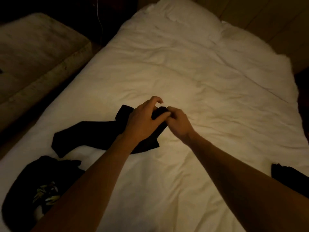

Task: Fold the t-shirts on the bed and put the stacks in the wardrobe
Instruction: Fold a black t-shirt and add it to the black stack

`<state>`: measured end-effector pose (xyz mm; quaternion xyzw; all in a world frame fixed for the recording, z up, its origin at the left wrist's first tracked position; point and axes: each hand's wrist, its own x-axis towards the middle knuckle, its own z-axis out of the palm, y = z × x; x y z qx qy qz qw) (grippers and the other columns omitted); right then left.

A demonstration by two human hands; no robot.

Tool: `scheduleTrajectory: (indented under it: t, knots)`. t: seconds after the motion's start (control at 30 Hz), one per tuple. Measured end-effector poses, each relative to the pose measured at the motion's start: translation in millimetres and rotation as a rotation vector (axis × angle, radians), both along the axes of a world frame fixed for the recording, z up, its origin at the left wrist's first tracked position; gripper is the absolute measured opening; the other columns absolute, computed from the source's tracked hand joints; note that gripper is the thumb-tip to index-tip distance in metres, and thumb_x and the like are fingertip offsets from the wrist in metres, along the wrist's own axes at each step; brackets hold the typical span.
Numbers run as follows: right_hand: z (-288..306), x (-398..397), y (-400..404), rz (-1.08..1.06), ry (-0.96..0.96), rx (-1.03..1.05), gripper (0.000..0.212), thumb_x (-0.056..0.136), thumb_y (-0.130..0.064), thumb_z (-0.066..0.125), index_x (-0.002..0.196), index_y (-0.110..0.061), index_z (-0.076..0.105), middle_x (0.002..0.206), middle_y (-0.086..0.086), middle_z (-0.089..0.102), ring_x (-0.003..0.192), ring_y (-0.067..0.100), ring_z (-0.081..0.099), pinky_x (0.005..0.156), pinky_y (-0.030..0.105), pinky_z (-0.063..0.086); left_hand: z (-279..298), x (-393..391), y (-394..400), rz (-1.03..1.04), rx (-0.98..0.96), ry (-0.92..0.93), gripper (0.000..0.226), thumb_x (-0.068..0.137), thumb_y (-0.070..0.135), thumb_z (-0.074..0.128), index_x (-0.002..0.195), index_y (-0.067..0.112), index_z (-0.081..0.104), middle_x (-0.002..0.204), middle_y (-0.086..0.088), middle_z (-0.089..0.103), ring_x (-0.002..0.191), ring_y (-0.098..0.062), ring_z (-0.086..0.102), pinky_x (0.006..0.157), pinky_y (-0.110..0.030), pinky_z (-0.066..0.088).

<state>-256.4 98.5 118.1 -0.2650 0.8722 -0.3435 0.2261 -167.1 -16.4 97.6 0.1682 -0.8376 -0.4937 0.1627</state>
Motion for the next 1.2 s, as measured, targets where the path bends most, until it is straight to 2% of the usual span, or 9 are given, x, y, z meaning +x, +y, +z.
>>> scheduleTrajectory:
  t: [0.1, 0.2, 0.27, 0.33, 0.53, 0.7, 0.83, 1.07, 1.2]
  knots:
    - [49.9, -9.5, 24.0, -0.003, 0.055, -0.086, 0.018, 0.082, -0.009, 0.051, 0.067, -0.016, 0.043, 0.061, -0.004, 0.043, 0.061, 0.013, 0.042, 0.059, 0.029, 0.034, 28.4, 7.7, 0.9, -0.166, -0.08, -0.271, 0.064, 0.08, 0.063, 0.068, 0.135, 0.038, 0.046, 0.102, 0.017, 0.061, 0.094, -0.011, 0.059, 0.081, -0.033, 0.049]
    - [90.3, -17.1, 59.2, -0.034, 0.089, -0.148, 0.02, 0.086, -0.001, 0.048, 0.072, -0.013, 0.044, 0.063, -0.002, 0.042, 0.061, 0.013, 0.041, 0.058, 0.029, 0.033, 47.1, 9.6, 10.8, -0.229, -0.259, -0.379, 0.034, 0.087, 0.052, 0.065, 0.116, 0.033, 0.064, 0.101, 0.006, 0.069, 0.095, -0.019, 0.065, 0.077, -0.032, 0.05]
    - [116.2, -25.2, 87.9, -0.088, 0.108, -0.207, 0.02, 0.088, 0.0, 0.049, 0.074, -0.014, 0.044, 0.066, 0.001, 0.044, 0.062, 0.014, 0.042, 0.058, 0.029, 0.034, 65.1, 5.7, 19.6, -0.213, -0.207, -0.333, 0.009, 0.091, 0.041, 0.065, 0.086, 0.033, 0.067, 0.078, 0.005, 0.068, 0.078, -0.018, 0.067, 0.064, -0.029, 0.046]
    - [142.3, -32.4, 122.7, -0.145, 0.105, -0.275, 0.019, 0.088, 0.0, 0.052, 0.077, -0.015, 0.047, 0.067, 0.007, 0.052, 0.06, 0.018, 0.048, 0.055, 0.03, 0.036, 90.6, -1.1, 33.0, -0.226, -0.192, -0.259, 0.021, 0.091, 0.031, 0.068, 0.071, 0.033, 0.063, 0.065, 0.004, 0.064, 0.068, -0.019, 0.065, 0.059, -0.028, 0.04]
    - [225.4, -44.1, 243.8, -0.23, 0.137, -0.424, 0.002, 0.092, -0.013, 0.065, 0.091, -0.012, 0.064, 0.073, 0.008, 0.069, 0.063, 0.021, 0.065, 0.06, 0.032, 0.048, 190.5, -32.0, 112.9, -0.14, -0.368, 0.112, 0.021, 0.088, 0.006, 0.057, 0.099, 0.014, 0.073, 0.092, -0.009, 0.072, 0.089, -0.027, 0.064, 0.077, -0.039, 0.05]
    - [281.6, -53.6, 324.9, -0.116, 0.093, -0.241, 0.033, 0.085, -0.043, 0.071, 0.106, -0.018, 0.067, 0.093, 0.002, 0.072, 0.083, 0.015, 0.071, 0.078, 0.03, 0.053, 275.5, -57.0, 190.1, 0.03, -0.357, 0.248, 0.03, 0.095, 0.005, 0.049, 0.118, 0.012, 0.068, 0.118, -0.013, 0.053, 0.11, -0.026, 0.052, 0.101, -0.034, 0.042]
    - [291.0, -54.1, 380.4, -0.023, -0.079, -0.165, 0.075, 0.063, -0.06, 0.074, 0.125, -0.019, 0.061, 0.118, 0.003, 0.069, 0.105, 0.02, 0.068, 0.098, 0.036, 0.052, 320.9, -67.6, 254.0, -0.131, -0.053, 0.276, 0.032, 0.097, -0.002, 0.041, 0.101, 0.016, 0.067, 0.102, -0.008, 0.064, 0.097, -0.026, 0.065, 0.076, -0.036, 0.06]
    - [287.5, -54.9, 432.6, -0.052, -0.042, -0.206, 0.031, 0.099, -0.019, 0.056, 0.125, -0.004, 0.06, 0.104, 0.01, 0.065, 0.095, 0.023, 0.063, 0.08, 0.027, 0.047, 355.2, -82.1, 326.2, -0.183, -0.089, 0.381, 0.044, 0.089, -0.008, 0.046, 0.088, 0.03, 0.069, 0.104, -0.003, 0.068, 0.103, -0.02, 0.064, 0.096, -0.039, 0.054]
    - [312.7, -54.5, 445.0, -0.192, -0.104, -0.541, 0.023, 0.1, -0.013, 0.05, 0.12, -0.008, 0.06, 0.104, 0.008, 0.066, 0.092, 0.02, 0.064, 0.076, 0.028, 0.047, 364.3, -93.1, 349.1, -0.213, -0.162, 0.464, 0.05, 0.087, -0.004, 0.052, 0.123, 0.029, 0.058, 0.133, -0.006, 0.051, 0.121, -0.023, 0.053, 0.102, -0.038, 0.049]
